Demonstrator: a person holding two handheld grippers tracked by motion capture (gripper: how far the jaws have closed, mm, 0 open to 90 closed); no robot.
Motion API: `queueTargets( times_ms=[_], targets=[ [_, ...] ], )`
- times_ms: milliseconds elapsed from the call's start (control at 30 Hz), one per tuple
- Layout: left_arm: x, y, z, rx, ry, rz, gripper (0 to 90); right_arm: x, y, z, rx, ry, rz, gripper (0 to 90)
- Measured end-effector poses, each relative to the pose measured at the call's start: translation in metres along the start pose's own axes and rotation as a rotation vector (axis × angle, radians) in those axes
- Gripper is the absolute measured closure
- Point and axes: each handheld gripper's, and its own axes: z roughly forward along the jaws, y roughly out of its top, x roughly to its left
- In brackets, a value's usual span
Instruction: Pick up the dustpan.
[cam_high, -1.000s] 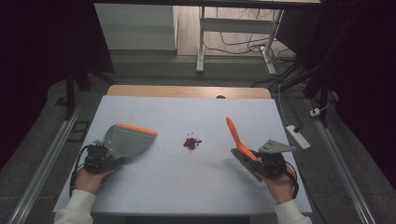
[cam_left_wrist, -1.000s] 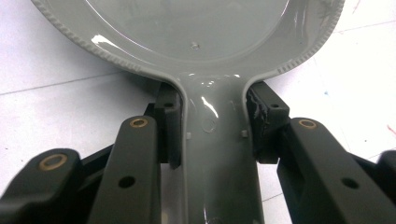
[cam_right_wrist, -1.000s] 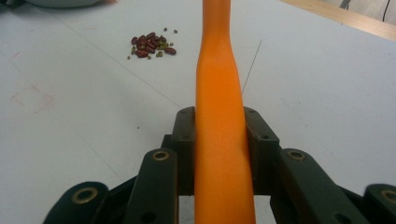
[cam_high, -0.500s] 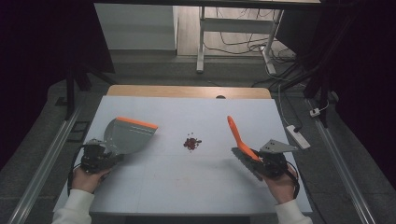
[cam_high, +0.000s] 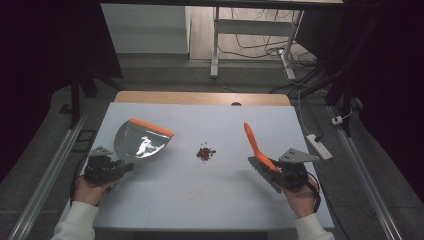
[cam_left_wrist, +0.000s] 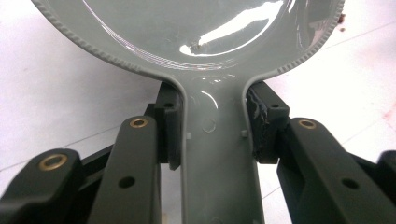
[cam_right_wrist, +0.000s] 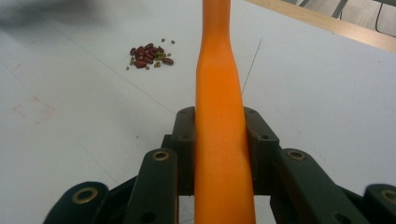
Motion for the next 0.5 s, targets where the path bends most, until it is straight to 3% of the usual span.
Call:
queueTargets(
  times_ms=[200,500],
  targets=[
    [-0.002,0.002,0.003,0.0,-0.033,0.052,62.3,-0.003,0.01,0.004,-0.013,-0.014,0.014,70.3],
    [-0.006,0.003,0.004,0.005,-0.083,0.131,62.2,-0.011,0.025,0.017,-0.022,-0.013,0.077,70.3]
  ],
)
